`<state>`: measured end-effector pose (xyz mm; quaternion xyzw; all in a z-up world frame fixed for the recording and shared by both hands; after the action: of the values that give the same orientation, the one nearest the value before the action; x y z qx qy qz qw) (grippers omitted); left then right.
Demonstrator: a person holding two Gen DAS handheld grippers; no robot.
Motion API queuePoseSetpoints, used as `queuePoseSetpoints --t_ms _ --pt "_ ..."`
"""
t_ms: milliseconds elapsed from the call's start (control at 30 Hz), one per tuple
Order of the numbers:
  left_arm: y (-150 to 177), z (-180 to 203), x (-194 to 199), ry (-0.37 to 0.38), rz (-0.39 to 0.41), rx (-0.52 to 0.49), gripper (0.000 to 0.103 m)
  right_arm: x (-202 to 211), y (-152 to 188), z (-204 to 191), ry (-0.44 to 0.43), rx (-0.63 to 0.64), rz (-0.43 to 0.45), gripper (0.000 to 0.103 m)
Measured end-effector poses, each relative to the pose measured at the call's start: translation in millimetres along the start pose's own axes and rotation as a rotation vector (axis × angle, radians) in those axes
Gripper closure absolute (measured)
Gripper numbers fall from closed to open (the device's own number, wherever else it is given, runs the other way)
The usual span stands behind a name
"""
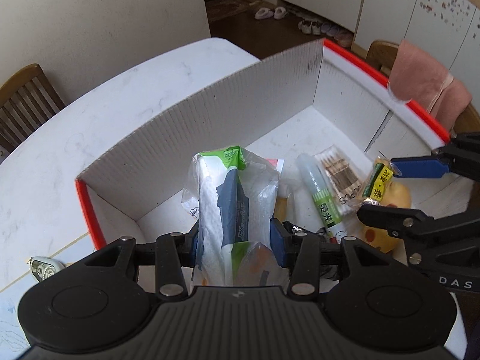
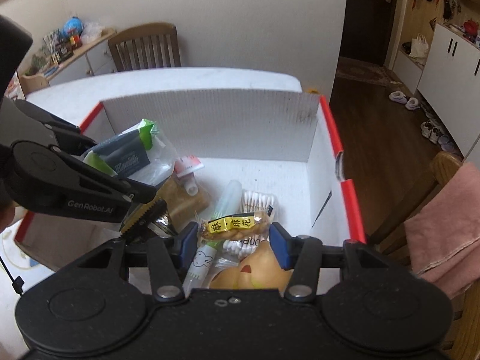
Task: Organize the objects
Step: 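Carry the white bag and yellow snack packet into the red shoebox, then open both tools to release the bag and snack packet in the box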
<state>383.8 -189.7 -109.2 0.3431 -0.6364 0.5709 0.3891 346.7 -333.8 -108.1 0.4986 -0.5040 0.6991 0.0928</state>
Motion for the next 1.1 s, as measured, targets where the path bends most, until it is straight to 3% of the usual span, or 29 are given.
queuePoseSetpoints --t_ms 500,633,1100 --pt "1 1 -21 -0.002 -0.054 0.006 0.057 -27 1 1 0.008 0.042 -0.083 0.051" --pt "0 -1 -21 0.003 -0.056 0.022 0.047 -29 1 0 -0.001 0.049 -0.091 0.049" --pt "4 -2 -11 0.026 -0.012 0.037 0.041 -12 4 -2 -0.033 0.029 -0.061 0.042"
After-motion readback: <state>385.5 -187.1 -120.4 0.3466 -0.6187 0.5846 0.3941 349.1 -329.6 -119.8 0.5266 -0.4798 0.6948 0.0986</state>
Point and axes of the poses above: each gripper's, at about its wrist camera, not at the fingertips, and x roughly against the way its jaws point, z to its right, y to its underside, the point moved 2 cm from there along -x, roughly the way its jaws point, and after that the axes turned 6 degrees about x, right-handed, at the moved point
